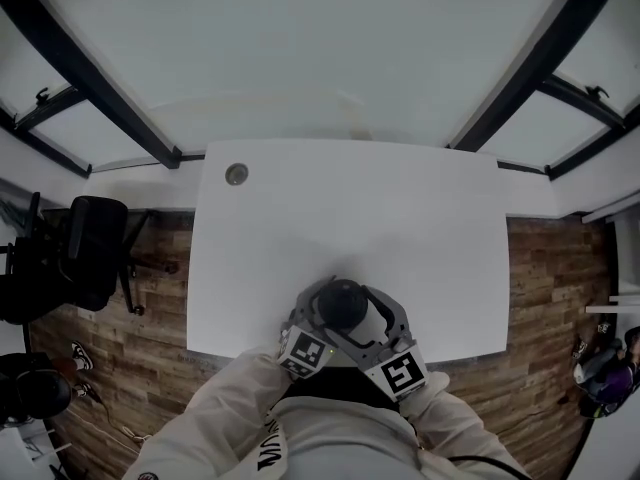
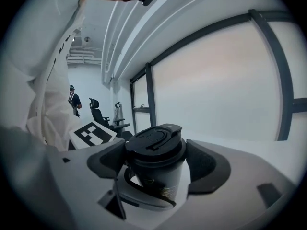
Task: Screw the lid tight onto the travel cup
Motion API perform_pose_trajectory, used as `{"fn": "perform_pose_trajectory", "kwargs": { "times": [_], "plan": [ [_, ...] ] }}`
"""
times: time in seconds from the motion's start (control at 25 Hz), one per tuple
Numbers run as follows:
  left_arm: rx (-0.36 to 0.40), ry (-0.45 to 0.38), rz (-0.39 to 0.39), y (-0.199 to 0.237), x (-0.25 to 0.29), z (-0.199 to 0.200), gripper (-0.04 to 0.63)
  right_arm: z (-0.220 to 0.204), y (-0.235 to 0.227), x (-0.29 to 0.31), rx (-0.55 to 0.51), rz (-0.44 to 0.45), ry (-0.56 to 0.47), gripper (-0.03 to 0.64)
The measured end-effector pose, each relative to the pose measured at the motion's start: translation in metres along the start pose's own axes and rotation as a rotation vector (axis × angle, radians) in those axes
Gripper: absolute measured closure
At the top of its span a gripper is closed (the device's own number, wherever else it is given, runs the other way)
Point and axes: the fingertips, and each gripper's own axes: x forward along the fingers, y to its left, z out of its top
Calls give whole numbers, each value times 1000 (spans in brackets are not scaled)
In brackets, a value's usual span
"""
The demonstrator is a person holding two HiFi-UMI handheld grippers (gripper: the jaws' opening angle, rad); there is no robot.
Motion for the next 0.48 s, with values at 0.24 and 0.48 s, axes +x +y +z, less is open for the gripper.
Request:
{"fn": "perform_pose_trajectory", "kwargs": {
  "times": [0.24, 0.48],
  "plan": [
    [-31, -7, 125, 4, 2, 0, 207, 1, -2, -2, 54, -105, -31, 225],
    [-22, -16, 94, 2, 2, 2, 206, 2, -3, -2, 67, -91, -35, 225]
  ]
}}
